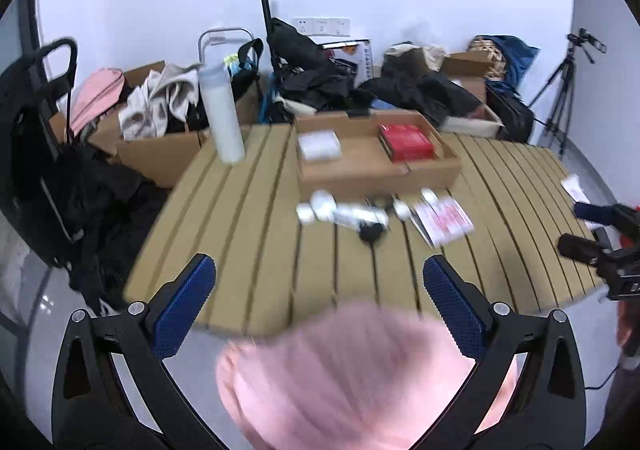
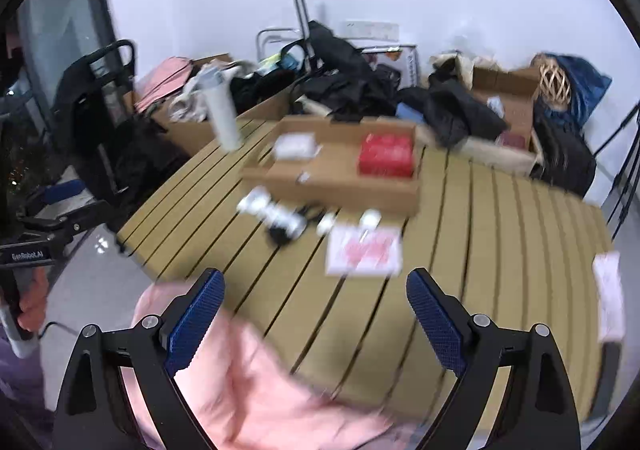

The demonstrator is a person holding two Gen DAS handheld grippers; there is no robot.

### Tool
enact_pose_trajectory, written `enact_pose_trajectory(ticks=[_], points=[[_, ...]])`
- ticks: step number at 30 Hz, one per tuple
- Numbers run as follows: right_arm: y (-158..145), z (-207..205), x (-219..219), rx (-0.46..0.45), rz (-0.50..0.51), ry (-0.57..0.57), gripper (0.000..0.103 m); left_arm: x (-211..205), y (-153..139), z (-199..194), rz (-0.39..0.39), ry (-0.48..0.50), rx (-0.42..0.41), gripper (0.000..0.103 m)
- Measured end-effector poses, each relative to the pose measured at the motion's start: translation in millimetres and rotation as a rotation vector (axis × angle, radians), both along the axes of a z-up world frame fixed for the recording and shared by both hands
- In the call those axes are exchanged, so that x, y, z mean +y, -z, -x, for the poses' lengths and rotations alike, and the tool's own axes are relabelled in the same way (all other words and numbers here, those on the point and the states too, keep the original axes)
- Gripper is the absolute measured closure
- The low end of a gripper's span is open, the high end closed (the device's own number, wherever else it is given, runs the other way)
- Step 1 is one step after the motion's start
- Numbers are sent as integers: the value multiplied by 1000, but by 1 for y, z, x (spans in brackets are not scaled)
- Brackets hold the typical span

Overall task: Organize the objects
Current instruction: 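Withdraw the right gripper and reach toward the white spray bottle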

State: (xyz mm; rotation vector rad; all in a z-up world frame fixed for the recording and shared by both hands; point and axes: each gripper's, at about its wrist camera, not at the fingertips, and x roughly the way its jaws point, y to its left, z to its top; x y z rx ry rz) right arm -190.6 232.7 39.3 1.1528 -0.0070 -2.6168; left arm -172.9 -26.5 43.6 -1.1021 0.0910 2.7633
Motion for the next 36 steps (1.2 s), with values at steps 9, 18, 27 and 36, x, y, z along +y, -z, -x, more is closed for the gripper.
enact_pose_trajectory(ticks=[9, 18, 27, 36], points=[[80, -105, -15, -44, 154, 59, 9, 17, 51, -64, -31, 41, -108, 0], [80, -107, -19, -24, 129, 54, 9, 11, 59, -63, -60, 39, -106, 0], [98, -78, -6, -66, 109, 85, 24, 33, 67, 16, -94, 171, 22, 1], [93, -5, -7, -68, 104, 67, 24, 71, 142, 169, -106, 181, -169, 29]])
